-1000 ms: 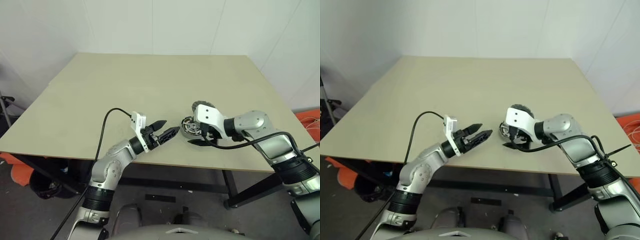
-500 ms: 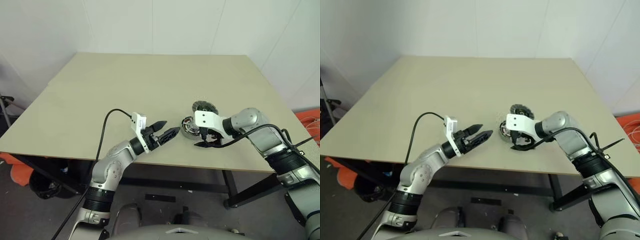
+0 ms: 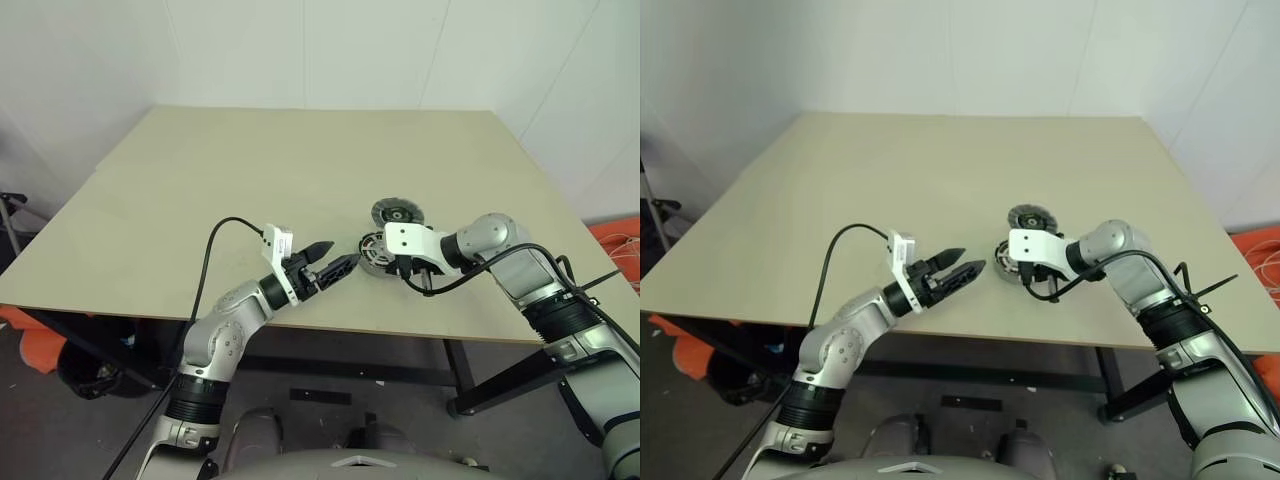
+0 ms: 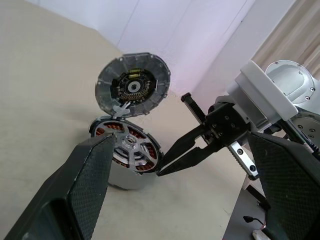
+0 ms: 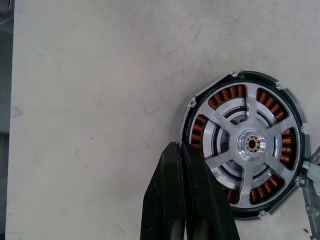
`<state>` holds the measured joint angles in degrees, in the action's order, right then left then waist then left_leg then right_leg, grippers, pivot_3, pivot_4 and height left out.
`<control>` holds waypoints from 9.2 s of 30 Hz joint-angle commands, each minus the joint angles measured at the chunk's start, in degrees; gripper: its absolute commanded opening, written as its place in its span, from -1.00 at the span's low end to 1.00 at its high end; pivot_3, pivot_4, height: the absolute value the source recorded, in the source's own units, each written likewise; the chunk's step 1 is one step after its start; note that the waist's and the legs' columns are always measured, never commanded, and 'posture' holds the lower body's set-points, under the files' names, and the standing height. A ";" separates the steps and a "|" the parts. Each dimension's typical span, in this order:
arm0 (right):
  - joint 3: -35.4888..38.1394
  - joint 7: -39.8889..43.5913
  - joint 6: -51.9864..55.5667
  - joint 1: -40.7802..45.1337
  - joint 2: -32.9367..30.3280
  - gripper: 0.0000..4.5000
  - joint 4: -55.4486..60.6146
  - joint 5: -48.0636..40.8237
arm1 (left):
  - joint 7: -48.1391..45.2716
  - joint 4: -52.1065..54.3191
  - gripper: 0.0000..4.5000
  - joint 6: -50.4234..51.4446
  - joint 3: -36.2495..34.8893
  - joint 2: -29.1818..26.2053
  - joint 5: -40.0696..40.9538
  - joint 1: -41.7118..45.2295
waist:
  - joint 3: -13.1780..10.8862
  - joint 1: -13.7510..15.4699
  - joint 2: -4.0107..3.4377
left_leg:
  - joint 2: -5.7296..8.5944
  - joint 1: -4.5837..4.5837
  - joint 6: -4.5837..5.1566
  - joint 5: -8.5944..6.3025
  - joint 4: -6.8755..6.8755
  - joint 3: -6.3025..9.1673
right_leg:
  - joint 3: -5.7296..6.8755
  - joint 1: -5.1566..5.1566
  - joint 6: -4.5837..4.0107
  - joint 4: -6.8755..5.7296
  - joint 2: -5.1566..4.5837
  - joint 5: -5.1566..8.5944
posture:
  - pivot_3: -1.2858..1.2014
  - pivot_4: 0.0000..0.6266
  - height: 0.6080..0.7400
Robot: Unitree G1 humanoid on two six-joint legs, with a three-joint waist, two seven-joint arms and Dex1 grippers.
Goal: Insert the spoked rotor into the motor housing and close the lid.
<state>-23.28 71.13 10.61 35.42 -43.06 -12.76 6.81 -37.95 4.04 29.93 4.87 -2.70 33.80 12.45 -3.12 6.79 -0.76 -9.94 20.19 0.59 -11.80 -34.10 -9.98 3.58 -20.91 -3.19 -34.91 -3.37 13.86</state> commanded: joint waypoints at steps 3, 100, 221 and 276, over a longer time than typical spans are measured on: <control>1.17 0.71 -0.44 0.72 -0.24 -0.98 1.36 -0.13 | -0.32 2.32 1.00 -0.54 0.01 0.01 0.72 0.77 | 0.00 0.00 0.00 | 0.01 0.01 0.01 -0.01 0.00 0.00 | 0.00 0.00 0.00 0.00 0.00 0.00 | 0.03 -1.00 1.00; 0.95 -3.16 9.14 1.64 2.60 -0.98 1.30 1.91 | -0.63 1.12 1.00 -1.43 -0.75 0.59 1.49 1.13 | -0.02 -1.29 0.02 | 0.01 -0.06 0.00 -0.01 -0.02 0.00 | 0.00 0.08 0.02 0.03 -0.01 0.00 | 0.03 -1.00 1.00; 20.83 -30.22 18.47 -15.21 16.37 -1.00 21.46 -21.30 | -1.63 8.91 0.75 1.40 -1.70 -8.39 3.47 -8.26 | -0.20 -1.30 0.07 | 0.13 -0.18 -0.36 0.23 0.79 -0.07 | -0.18 -0.17 -0.12 0.10 0.07 0.12 | 0.03 -1.00 1.00; 17.98 -25.86 15.70 -10.31 16.78 -0.01 10.51 -21.45 | -1.01 9.18 0.34 2.08 -1.79 -8.48 3.71 -7.34 | -0.19 -1.29 0.07 | 0.13 -0.19 -0.40 0.25 0.79 -0.06 | -0.18 -0.15 -0.10 0.10 0.07 0.12 | 0.03 -1.00 1.00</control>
<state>-5.30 43.95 27.88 23.56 -25.85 -2.22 -14.46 -38.65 11.71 32.07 3.24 -11.05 36.79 4.25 -3.31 5.50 -0.69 -9.81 20.01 0.18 -11.55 -33.31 -10.04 3.40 -21.06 -3.29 -34.82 -3.30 13.98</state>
